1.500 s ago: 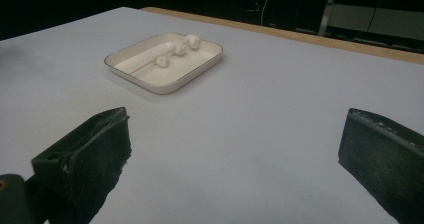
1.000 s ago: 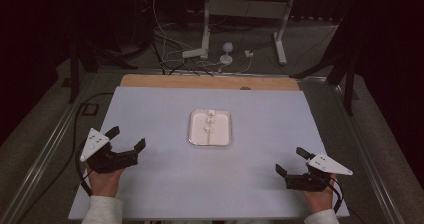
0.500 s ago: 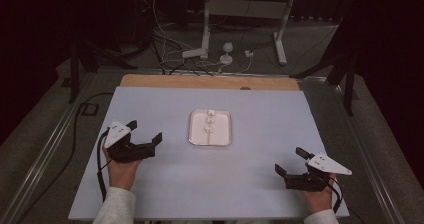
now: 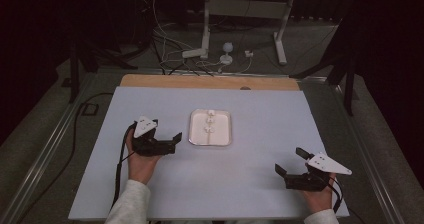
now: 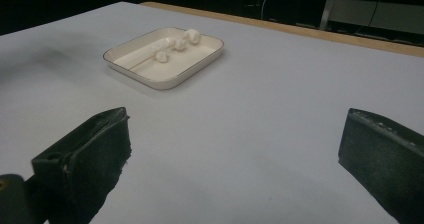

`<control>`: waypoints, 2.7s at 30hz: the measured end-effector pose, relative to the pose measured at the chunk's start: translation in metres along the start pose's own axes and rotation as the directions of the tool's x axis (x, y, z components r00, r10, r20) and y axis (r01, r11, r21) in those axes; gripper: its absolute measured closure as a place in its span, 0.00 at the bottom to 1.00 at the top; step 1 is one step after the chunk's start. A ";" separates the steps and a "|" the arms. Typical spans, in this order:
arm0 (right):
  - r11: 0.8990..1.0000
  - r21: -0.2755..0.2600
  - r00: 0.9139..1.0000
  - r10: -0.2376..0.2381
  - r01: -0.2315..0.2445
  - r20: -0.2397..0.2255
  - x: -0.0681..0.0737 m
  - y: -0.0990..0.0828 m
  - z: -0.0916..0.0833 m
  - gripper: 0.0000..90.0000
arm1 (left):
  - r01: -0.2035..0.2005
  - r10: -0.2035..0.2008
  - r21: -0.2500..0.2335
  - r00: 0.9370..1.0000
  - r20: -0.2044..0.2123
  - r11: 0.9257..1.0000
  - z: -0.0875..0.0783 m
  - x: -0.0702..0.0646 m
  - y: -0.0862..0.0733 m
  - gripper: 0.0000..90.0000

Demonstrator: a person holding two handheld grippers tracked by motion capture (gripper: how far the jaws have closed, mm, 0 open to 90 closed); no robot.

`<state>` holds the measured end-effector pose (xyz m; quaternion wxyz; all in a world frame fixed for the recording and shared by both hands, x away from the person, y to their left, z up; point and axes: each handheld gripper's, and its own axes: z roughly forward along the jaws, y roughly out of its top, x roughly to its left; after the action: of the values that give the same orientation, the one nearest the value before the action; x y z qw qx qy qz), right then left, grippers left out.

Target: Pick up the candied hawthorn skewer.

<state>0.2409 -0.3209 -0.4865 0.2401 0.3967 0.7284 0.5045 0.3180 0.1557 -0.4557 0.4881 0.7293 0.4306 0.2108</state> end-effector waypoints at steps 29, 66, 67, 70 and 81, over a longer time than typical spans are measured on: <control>1.000 0.005 1.000 0.004 -0.004 -0.007 0.000 -0.001 0.001 0.00 | 0.018 -0.022 0.073 0.998 0.058 0.997 0.060 -0.029 -0.002 0.02; 1.000 0.010 1.000 0.003 -0.003 -0.007 0.000 -0.001 0.002 0.00 | 0.114 -0.139 0.332 0.989 0.051 0.936 0.123 -0.052 -0.018 0.58; 1.000 0.010 1.000 0.002 -0.002 -0.006 -0.001 -0.001 0.002 0.00 | 0.114 -0.139 0.332 0.989 0.051 0.936 0.123 -0.052 -0.018 0.61; 1.000 0.011 1.000 0.002 -0.002 -0.006 0.000 -0.002 0.002 0.00 | 0.117 -0.131 0.349 0.991 0.019 0.930 0.123 -0.052 -0.016 0.71; 1.000 0.012 1.000 0.006 -0.006 -0.005 -0.001 -0.002 0.002 0.00 | 0.126 -0.128 0.372 0.992 -0.020 0.919 0.122 -0.046 -0.014 0.92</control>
<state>0.2421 -0.3212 -0.4888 0.2344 0.3990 0.7307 0.5019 0.3765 0.0547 -0.5160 0.3543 0.7798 0.5080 0.0913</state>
